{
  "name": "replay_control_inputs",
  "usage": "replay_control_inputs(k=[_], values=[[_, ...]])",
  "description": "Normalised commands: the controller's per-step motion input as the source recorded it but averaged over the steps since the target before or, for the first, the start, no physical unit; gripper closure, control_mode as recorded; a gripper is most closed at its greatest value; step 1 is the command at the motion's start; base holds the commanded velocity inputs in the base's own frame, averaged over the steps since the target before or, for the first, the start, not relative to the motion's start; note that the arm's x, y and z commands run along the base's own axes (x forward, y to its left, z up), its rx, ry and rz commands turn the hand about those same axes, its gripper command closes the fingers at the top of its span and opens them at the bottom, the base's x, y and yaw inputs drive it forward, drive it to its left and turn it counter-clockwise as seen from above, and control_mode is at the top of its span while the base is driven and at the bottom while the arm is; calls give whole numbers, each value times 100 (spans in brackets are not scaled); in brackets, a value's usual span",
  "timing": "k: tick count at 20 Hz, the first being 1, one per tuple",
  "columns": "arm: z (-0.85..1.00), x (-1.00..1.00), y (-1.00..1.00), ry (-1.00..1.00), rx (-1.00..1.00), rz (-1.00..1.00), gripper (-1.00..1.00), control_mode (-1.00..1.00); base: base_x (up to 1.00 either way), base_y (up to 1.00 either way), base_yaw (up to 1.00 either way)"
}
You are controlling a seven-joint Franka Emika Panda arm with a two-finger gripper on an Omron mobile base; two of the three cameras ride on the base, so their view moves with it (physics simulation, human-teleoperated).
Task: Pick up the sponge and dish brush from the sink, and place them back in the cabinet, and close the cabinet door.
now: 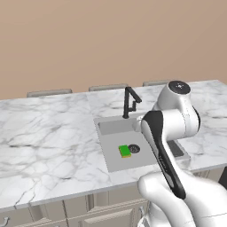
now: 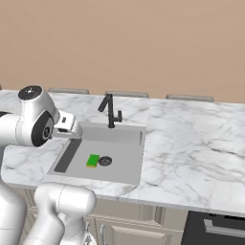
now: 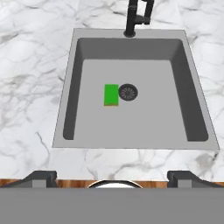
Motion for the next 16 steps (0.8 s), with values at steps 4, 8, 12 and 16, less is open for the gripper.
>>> replay_control_inputs(k=[4,8,12,16], values=[[-18,30,2,2,0,0,-100,-100,0,0,0],[-20,28,1,2,0,0,-100,-100,0,0,0],[-26,28,0,2,0,0,-100,-100,0,0,0],[-24,24,1,1,0,0,-100,-100,0,0,0]])
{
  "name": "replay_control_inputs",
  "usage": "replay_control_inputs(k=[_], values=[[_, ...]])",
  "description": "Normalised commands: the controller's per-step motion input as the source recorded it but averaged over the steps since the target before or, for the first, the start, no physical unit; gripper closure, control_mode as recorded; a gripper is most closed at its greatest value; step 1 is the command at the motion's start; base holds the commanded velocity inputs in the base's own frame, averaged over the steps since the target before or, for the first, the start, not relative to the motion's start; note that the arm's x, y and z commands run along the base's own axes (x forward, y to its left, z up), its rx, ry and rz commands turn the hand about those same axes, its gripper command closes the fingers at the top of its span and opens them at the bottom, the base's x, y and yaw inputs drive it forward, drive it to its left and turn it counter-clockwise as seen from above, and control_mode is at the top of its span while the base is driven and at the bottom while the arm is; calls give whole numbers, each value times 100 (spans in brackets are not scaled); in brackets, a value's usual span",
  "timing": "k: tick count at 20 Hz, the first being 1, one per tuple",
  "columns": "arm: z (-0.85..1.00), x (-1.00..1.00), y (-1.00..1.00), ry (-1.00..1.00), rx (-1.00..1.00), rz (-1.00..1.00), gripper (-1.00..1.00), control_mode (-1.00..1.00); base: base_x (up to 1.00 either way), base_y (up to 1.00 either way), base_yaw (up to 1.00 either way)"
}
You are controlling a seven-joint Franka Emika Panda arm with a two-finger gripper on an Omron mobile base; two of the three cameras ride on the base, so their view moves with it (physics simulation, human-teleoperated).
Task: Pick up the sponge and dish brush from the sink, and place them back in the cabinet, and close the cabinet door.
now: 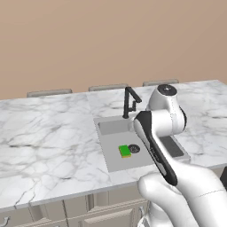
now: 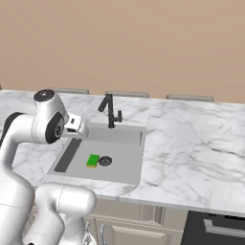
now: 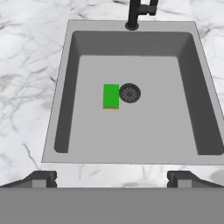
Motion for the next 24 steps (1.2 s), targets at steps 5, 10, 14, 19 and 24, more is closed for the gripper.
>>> replay_control_inputs(k=[5,10,14,19,24], values=[[-30,20,0,0,0,0,-100,-100,0,0,0],[-32,12,0,0,0,0,-100,-100,0,0,0],[-33,4,0,0,0,0,-100,-100,0,0,0],[-34,4,0,0,0,0,-100,-100,0,0,0],[-29,12,0,0,0,0,-100,-100,0,0,0]])
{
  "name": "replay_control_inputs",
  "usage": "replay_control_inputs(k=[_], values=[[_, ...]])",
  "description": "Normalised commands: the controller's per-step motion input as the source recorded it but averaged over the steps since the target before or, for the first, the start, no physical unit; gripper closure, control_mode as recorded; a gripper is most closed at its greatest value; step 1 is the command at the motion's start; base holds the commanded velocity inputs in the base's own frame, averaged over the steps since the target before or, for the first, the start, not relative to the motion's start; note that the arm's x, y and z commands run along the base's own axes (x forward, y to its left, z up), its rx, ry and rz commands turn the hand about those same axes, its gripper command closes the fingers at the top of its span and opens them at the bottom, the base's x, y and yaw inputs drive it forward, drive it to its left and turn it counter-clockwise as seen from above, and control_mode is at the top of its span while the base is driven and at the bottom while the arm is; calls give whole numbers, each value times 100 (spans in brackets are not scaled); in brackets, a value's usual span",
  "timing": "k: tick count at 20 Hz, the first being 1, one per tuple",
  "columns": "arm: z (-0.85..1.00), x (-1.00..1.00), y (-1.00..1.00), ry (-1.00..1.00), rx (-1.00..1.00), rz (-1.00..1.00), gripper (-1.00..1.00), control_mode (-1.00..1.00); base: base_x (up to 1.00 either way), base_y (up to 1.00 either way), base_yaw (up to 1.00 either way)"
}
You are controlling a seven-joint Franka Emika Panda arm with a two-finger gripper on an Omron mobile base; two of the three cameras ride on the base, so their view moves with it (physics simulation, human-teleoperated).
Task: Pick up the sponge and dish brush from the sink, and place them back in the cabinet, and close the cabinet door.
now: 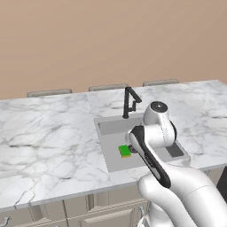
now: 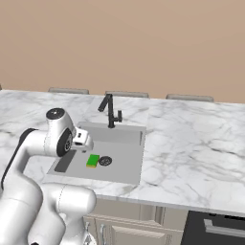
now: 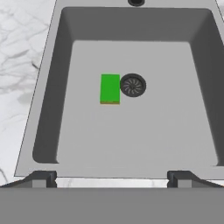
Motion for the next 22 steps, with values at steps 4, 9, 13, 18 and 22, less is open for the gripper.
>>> replay_control_inputs(k=[4,9,13,18,22], values=[[-26,25,0,0,0,0,-100,-100,0,0,0],[-23,32,2,0,0,0,-100,-100,0,0,0],[-19,29,3,0,0,0,-100,-100,0,0,0],[-18,29,3,0,0,0,-100,-100,0,0,0],[-17,24,1,0,0,0,-100,-100,0,0,0]])
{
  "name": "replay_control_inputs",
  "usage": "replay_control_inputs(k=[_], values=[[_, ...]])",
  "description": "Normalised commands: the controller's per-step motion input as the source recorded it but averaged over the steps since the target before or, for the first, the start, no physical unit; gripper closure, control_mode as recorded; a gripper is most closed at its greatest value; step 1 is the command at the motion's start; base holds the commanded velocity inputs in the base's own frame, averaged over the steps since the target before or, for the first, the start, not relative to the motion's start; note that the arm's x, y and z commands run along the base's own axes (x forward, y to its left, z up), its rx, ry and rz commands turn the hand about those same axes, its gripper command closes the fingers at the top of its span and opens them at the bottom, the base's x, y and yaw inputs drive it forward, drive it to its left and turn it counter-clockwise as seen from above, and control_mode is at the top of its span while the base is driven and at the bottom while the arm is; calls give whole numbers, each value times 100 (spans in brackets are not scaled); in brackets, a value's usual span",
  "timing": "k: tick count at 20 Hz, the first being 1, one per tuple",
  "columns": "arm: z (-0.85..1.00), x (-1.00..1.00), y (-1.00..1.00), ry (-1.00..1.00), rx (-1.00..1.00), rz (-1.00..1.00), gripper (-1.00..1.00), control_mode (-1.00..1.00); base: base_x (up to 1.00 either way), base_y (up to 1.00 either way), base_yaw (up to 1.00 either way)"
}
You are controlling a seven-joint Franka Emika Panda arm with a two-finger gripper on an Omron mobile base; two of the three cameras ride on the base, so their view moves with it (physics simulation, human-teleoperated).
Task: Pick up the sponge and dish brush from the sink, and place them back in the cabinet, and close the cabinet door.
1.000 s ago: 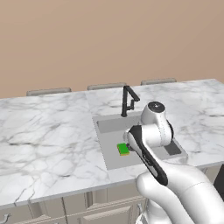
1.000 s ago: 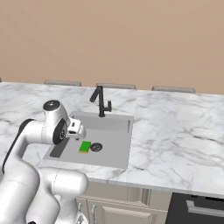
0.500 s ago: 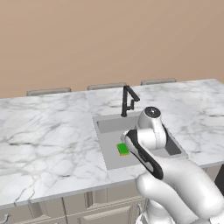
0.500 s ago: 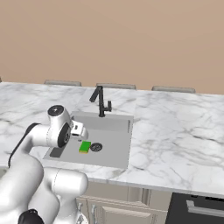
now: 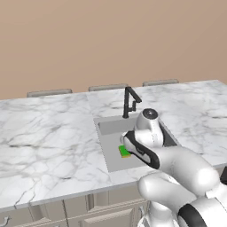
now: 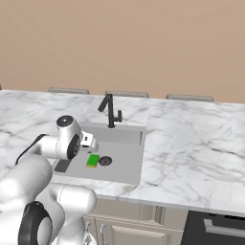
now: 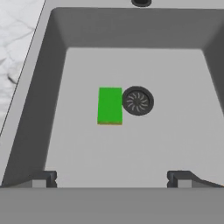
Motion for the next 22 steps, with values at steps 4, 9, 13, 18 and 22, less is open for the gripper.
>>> replay_control_inputs(k=[4,9,13,18,22], values=[[-19,24,1,0,0,0,-100,-100,0,0,0],[-19,20,1,0,0,0,-100,-100,0,0,0],[-14,13,1,0,0,0,-100,-100,0,0,0],[-12,8,1,1,0,0,-100,-100,0,0,0],[-9,2,3,5,0,0,-100,-100,0,0,0]])
